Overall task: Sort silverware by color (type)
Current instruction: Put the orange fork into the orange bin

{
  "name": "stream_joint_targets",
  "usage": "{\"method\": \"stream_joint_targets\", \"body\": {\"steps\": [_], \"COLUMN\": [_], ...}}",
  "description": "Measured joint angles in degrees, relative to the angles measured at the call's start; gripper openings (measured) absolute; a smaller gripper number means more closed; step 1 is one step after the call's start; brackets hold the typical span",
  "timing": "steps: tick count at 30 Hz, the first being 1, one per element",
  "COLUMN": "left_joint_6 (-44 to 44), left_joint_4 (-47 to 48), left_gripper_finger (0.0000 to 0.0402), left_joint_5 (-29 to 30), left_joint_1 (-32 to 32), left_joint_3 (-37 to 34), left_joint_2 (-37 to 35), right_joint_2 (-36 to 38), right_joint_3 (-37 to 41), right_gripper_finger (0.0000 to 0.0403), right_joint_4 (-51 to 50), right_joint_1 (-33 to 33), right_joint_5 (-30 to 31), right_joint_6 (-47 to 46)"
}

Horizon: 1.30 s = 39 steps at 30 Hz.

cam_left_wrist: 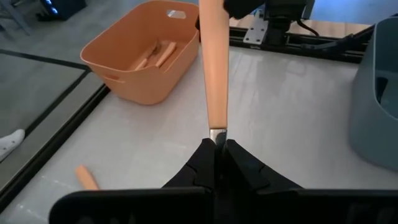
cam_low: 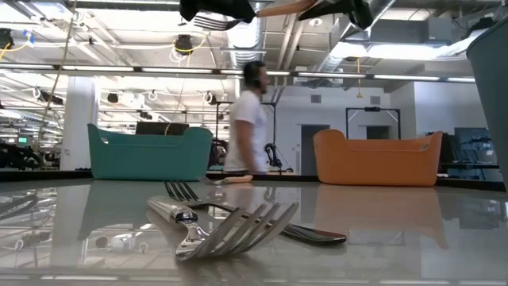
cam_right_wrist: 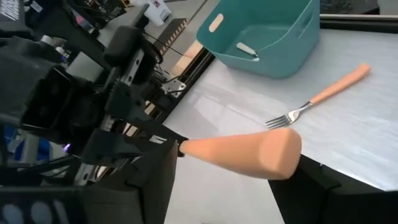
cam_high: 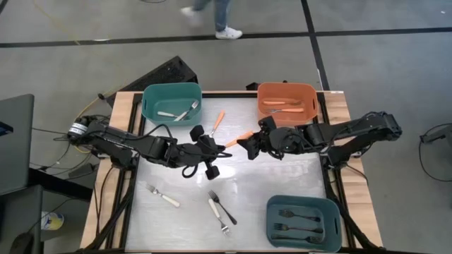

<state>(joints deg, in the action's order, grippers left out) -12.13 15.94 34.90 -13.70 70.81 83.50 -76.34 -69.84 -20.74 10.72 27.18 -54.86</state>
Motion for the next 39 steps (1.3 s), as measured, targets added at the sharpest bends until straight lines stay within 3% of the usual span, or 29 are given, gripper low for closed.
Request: {"method": "stream_joint_targets", "body": {"steps": [6,14,22,28,34,39], "left_joint_6": [-0.07,0.01,0.44,-2.28,-10.38,-15.55], "left_joint_4": [0.02,0.49,0.70,9.91,20.38,25.79], "left_gripper_finger": [0.0000,0.0018,0.0104,0.0157,0.0175,0.0176], "left_joint_5": [-0.07,-0.33,2.53,6.02,6.78,9.08], "left_joint_1": [-0.17,-0.12,-0.17,-0.76,-1.90,-3.64], "left_joint_3": [0.02,0.01,0.09,0.09,0.09,0.07], "left_joint_2": [0.00,0.15,0.02,-4.10,-9.50,-10.56], "right_joint_2": [0.00,0.11,0.58,5.97,14.92,21.72], "right_joint_3": [0.00,-0.17,0.07,0.00,-0.02,1.61], "right_gripper_finger": [0.0207,0.0073,0.0073,0.0073,0.0073,0.0073], "right_joint_4": [-0.19,1.10,-3.30,-12.53,-26.00,-28.65], "right_joint_1": [0.00,0.17,-0.11,-3.77,-12.14,-23.52], "right_joint_5": [2.33,2.46,2.97,4.41,12.18,14.03], "right_joint_6": [1.46,5.69,9.08,9.94,11.55,16.08]}}
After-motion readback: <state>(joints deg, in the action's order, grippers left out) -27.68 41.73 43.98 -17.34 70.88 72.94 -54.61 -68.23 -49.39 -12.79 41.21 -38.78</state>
